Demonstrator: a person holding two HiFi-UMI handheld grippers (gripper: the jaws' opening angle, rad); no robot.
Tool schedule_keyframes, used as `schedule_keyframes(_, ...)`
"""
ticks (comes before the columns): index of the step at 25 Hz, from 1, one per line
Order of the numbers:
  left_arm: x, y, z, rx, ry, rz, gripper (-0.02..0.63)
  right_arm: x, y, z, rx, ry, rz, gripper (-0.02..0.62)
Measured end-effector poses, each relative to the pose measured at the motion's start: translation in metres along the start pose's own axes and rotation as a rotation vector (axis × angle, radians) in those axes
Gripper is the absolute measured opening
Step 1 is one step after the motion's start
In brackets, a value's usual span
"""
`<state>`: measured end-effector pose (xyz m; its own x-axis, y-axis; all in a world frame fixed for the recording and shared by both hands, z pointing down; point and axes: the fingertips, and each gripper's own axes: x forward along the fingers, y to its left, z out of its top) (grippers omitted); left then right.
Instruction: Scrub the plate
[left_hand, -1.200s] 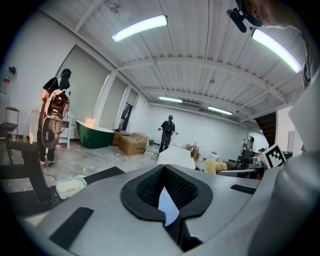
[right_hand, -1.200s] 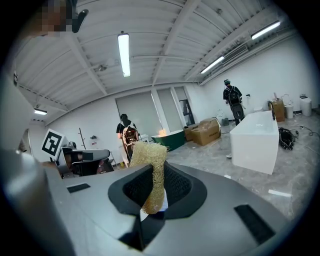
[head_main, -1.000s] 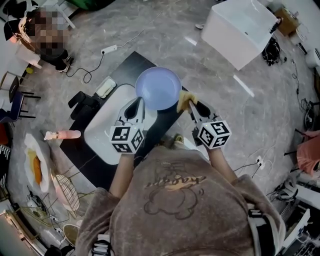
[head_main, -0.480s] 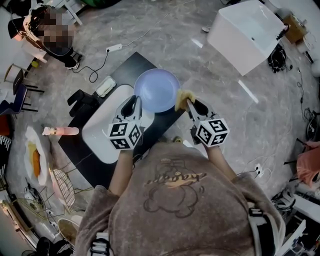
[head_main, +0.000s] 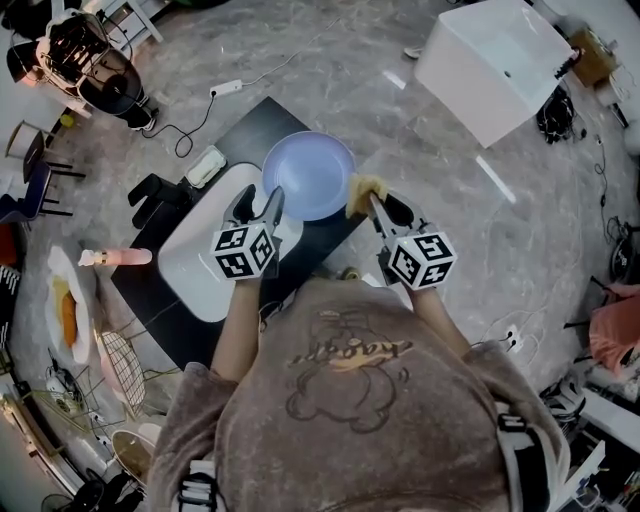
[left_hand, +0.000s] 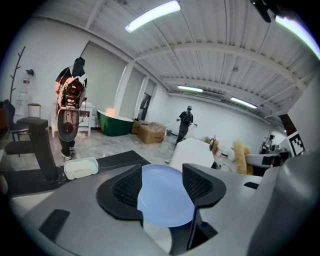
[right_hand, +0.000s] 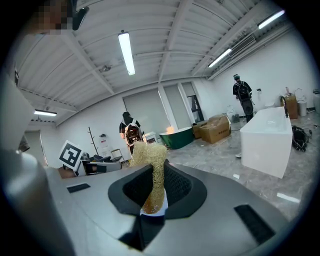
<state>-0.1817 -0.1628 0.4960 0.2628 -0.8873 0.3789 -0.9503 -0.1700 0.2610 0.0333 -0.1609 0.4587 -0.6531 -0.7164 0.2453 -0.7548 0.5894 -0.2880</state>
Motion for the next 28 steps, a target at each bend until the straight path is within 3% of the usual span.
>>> schedule_keyframes(4,0.020,0.018,-0.021,-0.011,0.062,0.033,0.244,0.000,-0.003,0.001,-0.001,0.004,-0.002,0.047)
schedule_keyframes(9,0.047,0.039,-0.051,-0.092,0.124,0.050,0.244,0.001,-0.012,0.001,0.004,0.008,-0.018,0.048)
schedule_keyframes(18,0.078,0.063,-0.110,-0.121,0.279,0.094,0.244,0.003,-0.019,-0.006,0.009,0.032,-0.038,0.048)
schedule_keyframes(28,0.096,0.069,-0.138,-0.210,0.348,0.084,0.235,-0.005,-0.027,-0.009,0.010,0.048,-0.077,0.048)
